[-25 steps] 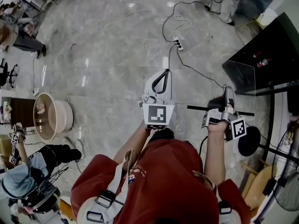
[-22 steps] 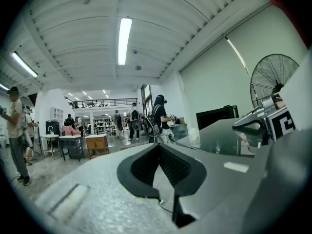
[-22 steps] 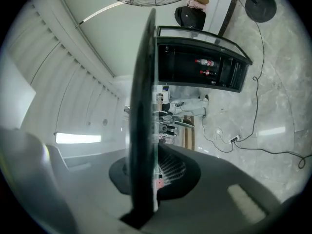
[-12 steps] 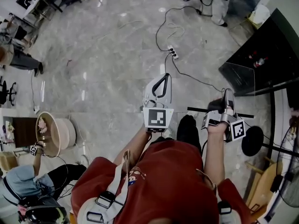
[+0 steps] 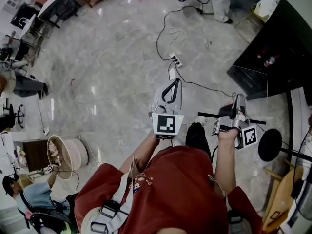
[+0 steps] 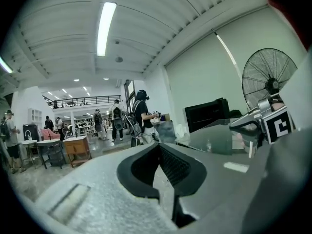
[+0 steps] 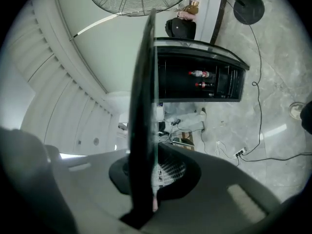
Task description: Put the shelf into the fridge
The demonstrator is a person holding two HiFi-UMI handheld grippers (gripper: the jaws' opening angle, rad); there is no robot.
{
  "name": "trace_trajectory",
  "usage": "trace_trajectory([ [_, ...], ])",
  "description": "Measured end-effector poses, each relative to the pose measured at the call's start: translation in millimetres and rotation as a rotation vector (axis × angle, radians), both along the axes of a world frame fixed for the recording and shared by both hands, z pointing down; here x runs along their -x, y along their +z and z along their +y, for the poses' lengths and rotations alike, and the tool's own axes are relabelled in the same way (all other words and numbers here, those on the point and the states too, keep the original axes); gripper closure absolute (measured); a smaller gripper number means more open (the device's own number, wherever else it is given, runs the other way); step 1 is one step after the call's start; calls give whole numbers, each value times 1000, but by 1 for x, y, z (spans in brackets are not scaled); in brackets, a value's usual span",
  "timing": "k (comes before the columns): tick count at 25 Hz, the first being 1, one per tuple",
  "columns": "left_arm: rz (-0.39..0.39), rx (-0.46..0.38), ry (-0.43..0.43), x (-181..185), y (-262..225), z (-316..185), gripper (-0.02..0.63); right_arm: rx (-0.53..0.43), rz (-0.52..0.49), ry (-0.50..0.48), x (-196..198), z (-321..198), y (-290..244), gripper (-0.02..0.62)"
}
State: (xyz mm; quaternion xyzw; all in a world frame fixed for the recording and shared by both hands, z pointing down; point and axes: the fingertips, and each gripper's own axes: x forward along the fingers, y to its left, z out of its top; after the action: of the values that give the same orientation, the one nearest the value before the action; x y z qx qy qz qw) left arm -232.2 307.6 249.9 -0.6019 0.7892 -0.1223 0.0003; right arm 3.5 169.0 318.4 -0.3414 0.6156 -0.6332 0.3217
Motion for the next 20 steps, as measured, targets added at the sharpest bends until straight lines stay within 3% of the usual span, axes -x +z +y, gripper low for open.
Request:
trace_trajectory([
  [14, -13, 14, 227, -55, -2, -204, 600, 50, 5, 214, -78, -141, 19, 586],
  [20, -43, 42, 295, -83, 2, -270, 600, 88, -24, 302, -114, -184, 29, 586],
])
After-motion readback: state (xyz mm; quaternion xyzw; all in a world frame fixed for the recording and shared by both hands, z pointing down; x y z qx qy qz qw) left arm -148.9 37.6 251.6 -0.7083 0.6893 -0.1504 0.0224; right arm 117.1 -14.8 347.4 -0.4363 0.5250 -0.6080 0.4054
